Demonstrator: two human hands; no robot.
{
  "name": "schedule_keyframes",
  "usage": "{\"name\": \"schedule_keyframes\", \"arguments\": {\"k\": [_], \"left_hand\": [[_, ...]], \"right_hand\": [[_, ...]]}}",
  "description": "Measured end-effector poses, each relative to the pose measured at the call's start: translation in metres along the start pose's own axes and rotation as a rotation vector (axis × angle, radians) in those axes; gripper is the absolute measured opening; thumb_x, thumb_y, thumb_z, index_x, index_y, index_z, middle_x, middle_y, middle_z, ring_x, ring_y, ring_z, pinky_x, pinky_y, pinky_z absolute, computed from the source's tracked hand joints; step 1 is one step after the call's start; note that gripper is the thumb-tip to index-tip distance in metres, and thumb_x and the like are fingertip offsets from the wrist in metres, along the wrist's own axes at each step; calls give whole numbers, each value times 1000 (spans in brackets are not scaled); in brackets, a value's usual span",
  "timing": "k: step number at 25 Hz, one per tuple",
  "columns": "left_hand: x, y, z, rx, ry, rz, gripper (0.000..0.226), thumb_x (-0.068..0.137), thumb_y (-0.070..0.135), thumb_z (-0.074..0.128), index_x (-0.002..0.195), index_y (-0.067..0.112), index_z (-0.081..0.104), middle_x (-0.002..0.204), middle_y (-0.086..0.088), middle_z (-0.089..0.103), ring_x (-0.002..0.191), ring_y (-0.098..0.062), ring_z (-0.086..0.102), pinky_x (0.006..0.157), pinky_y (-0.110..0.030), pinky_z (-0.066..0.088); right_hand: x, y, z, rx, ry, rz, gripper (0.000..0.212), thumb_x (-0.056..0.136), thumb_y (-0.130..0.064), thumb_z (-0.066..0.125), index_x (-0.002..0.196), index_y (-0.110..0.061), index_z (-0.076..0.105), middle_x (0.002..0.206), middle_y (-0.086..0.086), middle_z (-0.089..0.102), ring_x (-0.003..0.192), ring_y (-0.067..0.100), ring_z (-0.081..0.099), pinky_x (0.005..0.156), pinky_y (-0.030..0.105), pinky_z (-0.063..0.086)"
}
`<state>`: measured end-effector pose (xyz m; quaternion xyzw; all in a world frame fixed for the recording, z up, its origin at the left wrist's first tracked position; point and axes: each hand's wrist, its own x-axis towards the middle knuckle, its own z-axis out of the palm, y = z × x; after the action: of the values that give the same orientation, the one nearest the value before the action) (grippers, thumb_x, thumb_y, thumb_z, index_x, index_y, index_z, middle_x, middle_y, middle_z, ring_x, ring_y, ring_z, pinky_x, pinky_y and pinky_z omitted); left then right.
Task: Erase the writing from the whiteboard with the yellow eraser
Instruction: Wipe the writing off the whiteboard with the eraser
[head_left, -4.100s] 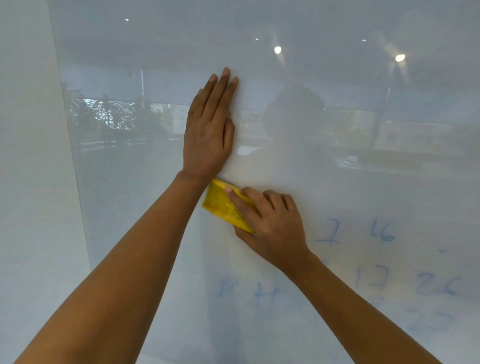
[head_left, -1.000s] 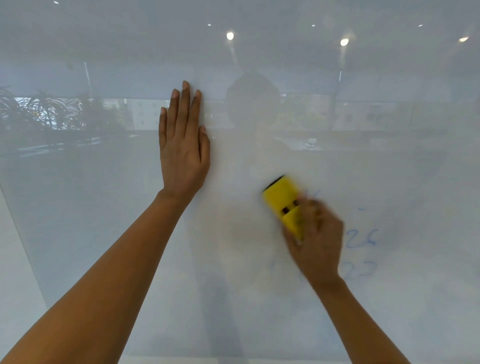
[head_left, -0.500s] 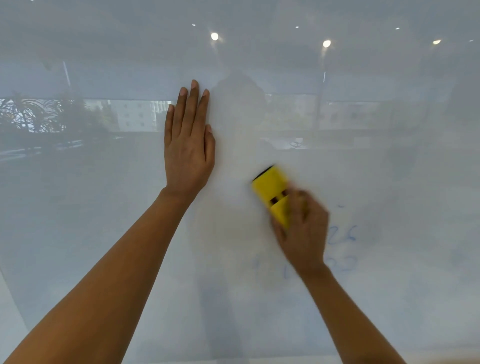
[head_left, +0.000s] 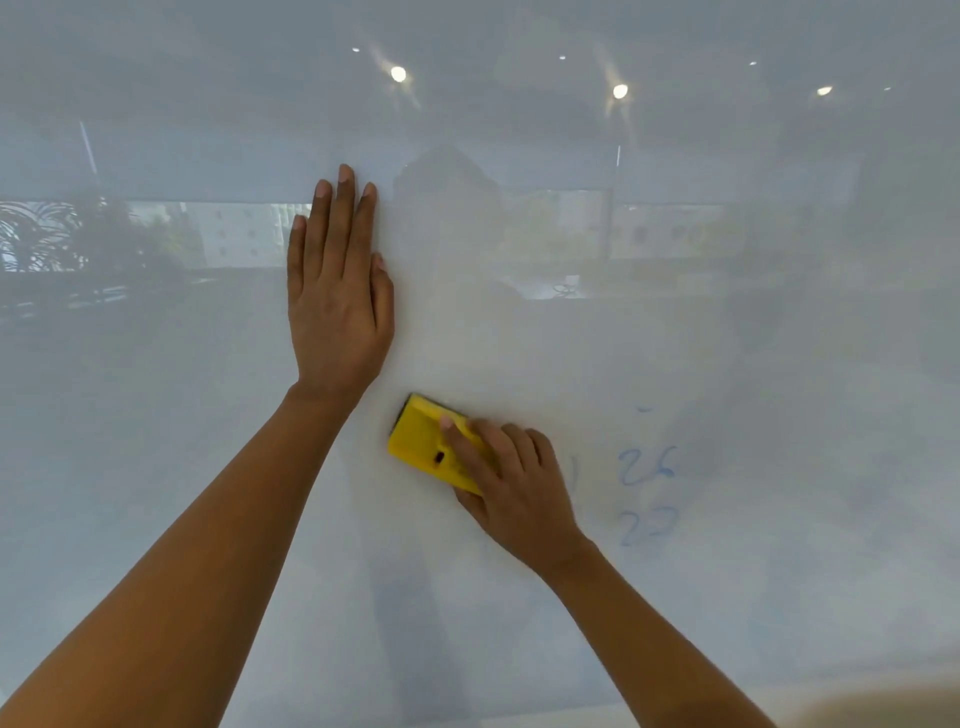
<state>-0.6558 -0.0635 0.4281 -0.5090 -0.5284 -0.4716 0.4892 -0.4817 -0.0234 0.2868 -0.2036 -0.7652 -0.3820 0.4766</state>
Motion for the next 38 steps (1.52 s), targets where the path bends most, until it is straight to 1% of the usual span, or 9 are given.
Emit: {"name": "schedule_keyframes", "arguments": {"k": [3,7,9,17,19,25,27,35,38], "left_hand": [[-1,-1,2,20,12,5,48,100,15,27,148,11,25,156,-11,24,146,-22,16,121,-34,9],[-1,-2,3,21,21,11,48,101,16,26,148,10,25,157,-10,24,146,-21,16,121,-35,9],[-1,-1,4,28,26,11,48,101,17,25,148,10,25,156,-10,24,146,-22,16,121,-33,7],[-3,-1,4,44,57,22,47,100,16,26,147,8,28,155,-11,28,145,-21,20,120,-36,12],[-3,-2,4,59,52,23,48,100,18,24,147,9,27,155,-11,27,145,-21,19,120,-37,13],[-3,-1,4,49,41,19,48,101,19,22,148,9,25,156,-11,25,146,-21,17,121,-36,12],[-3,-2,4,50,43,14,48,101,18,22,148,9,25,156,-11,25,146,-21,17,121,-36,11],[-5,-1,5,60,52,6,48,102,19,21,148,11,24,156,-10,24,146,-21,17,121,-34,10],[-5,-2,4,62,52,9,48,101,18,22,148,10,24,156,-10,25,146,-21,17,121,-33,9]], "right_hand": [[6,43,-7,43,116,182,53,86,-37,51,132,-12,40,117,19,55,86,35,58,75,37,44],[88,123,-37,5,499,1021,63,88,-39,54,141,-9,39,127,22,48,107,38,50,90,40,38],[141,136,-47,3,547,1177,65,88,-42,51,143,-12,37,131,18,46,108,33,49,90,39,39],[168,56,-34,-31,215,103,59,88,-38,61,137,-10,45,125,14,58,90,31,58,73,38,45],[167,79,-38,-31,291,221,60,85,-35,63,136,-8,46,125,17,57,92,34,57,73,38,45],[81,160,-42,-23,505,1260,66,91,-45,49,145,-10,32,137,17,40,112,36,47,92,39,36],[46,142,-33,3,540,1392,65,93,-42,50,145,-8,30,136,21,39,113,38,45,93,41,36],[-28,30,5,40,65,224,45,92,-34,48,133,-15,40,119,11,46,94,29,48,80,40,42],[-37,74,-8,189,153,525,38,91,-33,50,127,-26,48,110,7,54,92,27,51,80,42,47]]}}
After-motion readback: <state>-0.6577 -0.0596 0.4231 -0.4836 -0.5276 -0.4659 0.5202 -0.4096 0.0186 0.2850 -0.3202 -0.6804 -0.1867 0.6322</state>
